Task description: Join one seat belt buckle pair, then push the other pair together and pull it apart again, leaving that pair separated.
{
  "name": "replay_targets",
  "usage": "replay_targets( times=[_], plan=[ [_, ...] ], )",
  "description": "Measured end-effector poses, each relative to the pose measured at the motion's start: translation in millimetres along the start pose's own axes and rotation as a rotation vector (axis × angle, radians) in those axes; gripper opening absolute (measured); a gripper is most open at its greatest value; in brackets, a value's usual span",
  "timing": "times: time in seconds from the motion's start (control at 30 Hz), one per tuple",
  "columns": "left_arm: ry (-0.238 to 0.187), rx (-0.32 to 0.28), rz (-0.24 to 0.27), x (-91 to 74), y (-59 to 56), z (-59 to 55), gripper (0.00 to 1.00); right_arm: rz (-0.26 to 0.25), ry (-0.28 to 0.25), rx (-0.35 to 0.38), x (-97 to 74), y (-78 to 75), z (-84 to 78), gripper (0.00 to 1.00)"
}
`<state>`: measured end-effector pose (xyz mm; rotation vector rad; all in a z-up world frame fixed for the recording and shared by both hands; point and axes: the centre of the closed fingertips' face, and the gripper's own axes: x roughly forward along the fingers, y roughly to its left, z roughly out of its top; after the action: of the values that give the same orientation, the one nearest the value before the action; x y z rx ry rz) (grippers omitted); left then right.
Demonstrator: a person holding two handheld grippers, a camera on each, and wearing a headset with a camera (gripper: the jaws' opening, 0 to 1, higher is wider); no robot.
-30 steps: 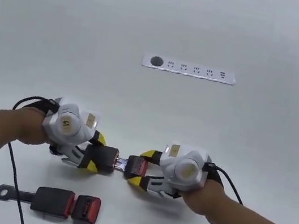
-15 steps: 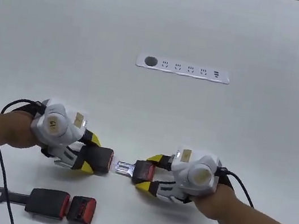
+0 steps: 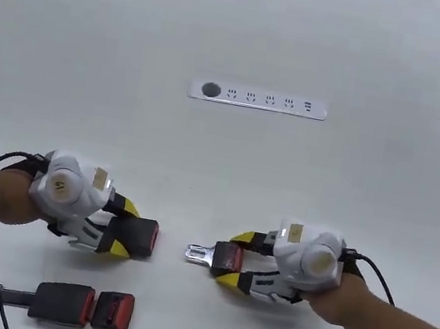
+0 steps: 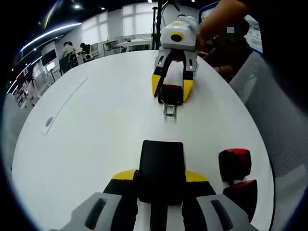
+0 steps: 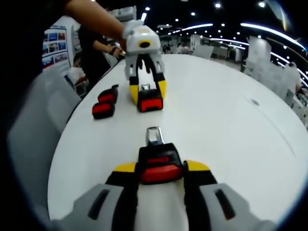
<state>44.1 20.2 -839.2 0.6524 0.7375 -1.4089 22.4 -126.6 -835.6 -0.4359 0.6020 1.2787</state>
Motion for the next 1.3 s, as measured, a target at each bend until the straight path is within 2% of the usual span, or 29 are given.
replay_targets(
  times=[0.23, 0.8, 1.03, 1.1, 1.2, 1.27, 1.3],
  plan=[
    [-0.005, 0.0, 0.0, 0.1, 0.3, -0.1, 0.36, -0.01, 0.013, 0.015, -12.3, -6.6, -13.2, 0.37],
    [0.004, -0.006, 0.0, -0.1, -2.3, 0.6, 0.36, -0.029, 0.032, 0.026, -38.2, -20.9, -33.8, 0.37],
    [0.01, -0.006, 0.002, -0.2, -2.9, 0.9, 0.36, -0.034, 0.038, 0.03, -37.5, -22.0, -35.2, 0.37],
    [0.016, -0.007, 0.003, 0.0, -3.2, 1.4, 0.36, -0.037, 0.032, 0.051, -37.6, -22.4, -33.9, 0.37],
    [0.033, -0.014, 0.009, -0.6, -6.2, 5.4, 0.36, -0.04, 0.063, 0.024, -36.4, -20.7, -32.5, 0.38],
    [0.057, -0.014, -0.011, -1.5, -10.9, 6.3, 0.39, -0.046, 0.08, 0.001, -34.8, -21.2, -33.4, 0.42],
    [0.063, -0.023, -0.016, -1.3, -13.0, 7.8, 0.43, -0.055, 0.085, 0.004, -35.1, -21.6, -33.5, 0.48]
  ],
)
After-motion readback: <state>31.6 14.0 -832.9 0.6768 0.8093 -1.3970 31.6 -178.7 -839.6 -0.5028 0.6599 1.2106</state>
